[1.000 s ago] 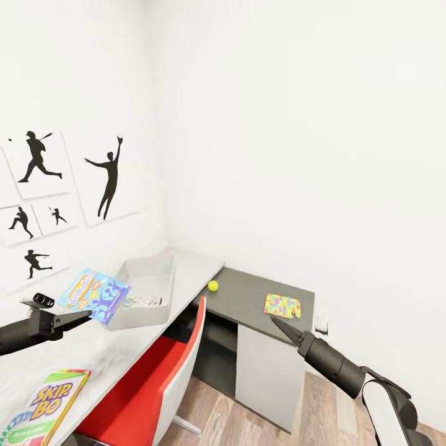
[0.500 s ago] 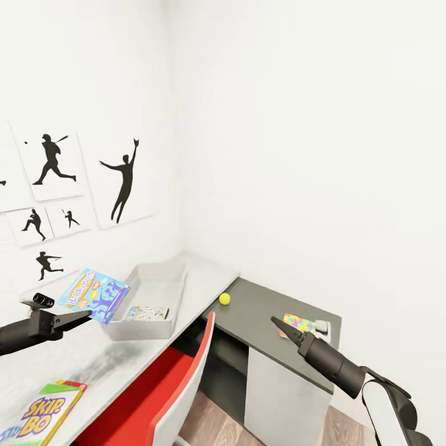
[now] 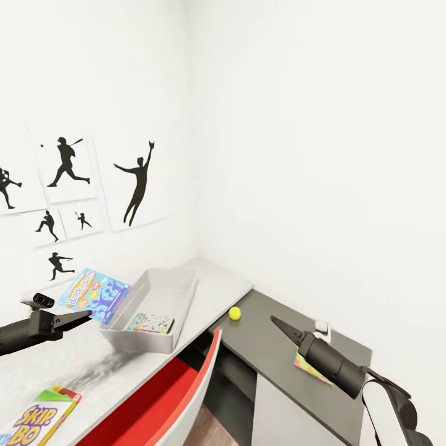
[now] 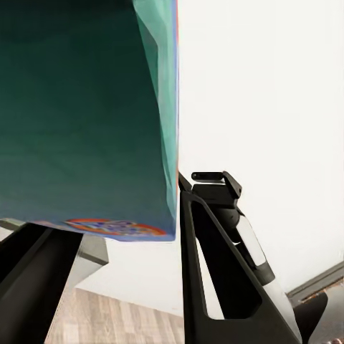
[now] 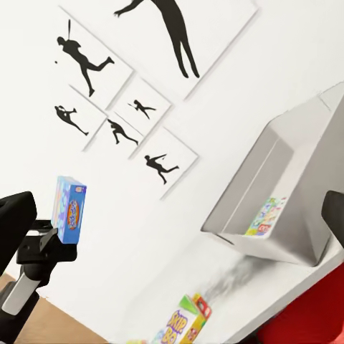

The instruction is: Put all the toys in the child's room - the three board games (two on the bed and one on the table), the two jigsaw puzzles on the table, and the tennis ball on the table - inside the toy box on the table in the child's room.

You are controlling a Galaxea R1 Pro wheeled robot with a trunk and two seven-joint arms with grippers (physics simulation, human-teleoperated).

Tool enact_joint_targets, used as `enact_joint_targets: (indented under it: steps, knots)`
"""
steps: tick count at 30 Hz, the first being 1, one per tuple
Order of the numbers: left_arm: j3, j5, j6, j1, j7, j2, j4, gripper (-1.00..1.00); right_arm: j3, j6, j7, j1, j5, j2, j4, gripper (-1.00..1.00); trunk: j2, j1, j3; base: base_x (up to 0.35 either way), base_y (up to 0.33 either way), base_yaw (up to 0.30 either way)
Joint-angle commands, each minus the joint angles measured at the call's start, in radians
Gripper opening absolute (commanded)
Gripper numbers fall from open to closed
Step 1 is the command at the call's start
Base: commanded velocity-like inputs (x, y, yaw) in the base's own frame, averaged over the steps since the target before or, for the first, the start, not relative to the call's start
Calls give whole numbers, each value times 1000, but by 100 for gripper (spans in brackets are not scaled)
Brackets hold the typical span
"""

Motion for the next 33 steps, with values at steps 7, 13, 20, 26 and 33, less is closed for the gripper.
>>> enact_joint_targets:
  steps: [7,13,20,26,33]
  knots:
    - [-1,-1,11,-1,-4,0,0,-100,-1,5,2,0,-3,0,0,100,-1,1,5,187,-154,257]
    - [-1,-1,11,-1,-4,0,0,-100,-1,5,2,0,-3,0,0,100,-1,1,10,164,-124,257]
    - [0,-1,11,-1,-4,0,0,-100,-1,5,2,0,-3,0,0,100,-1,1,15,177,-63,257]
    - [-1,-2,11,-1,-4,0,0,-100,-1,5,2,0,-3,0,0,100,-1,1,20,282,63,257]
    - [0,-1,2,-1,-4,-1,0,-100,-1,5,3,0,-3,0,0,100,-1,1,25,186,24,256]
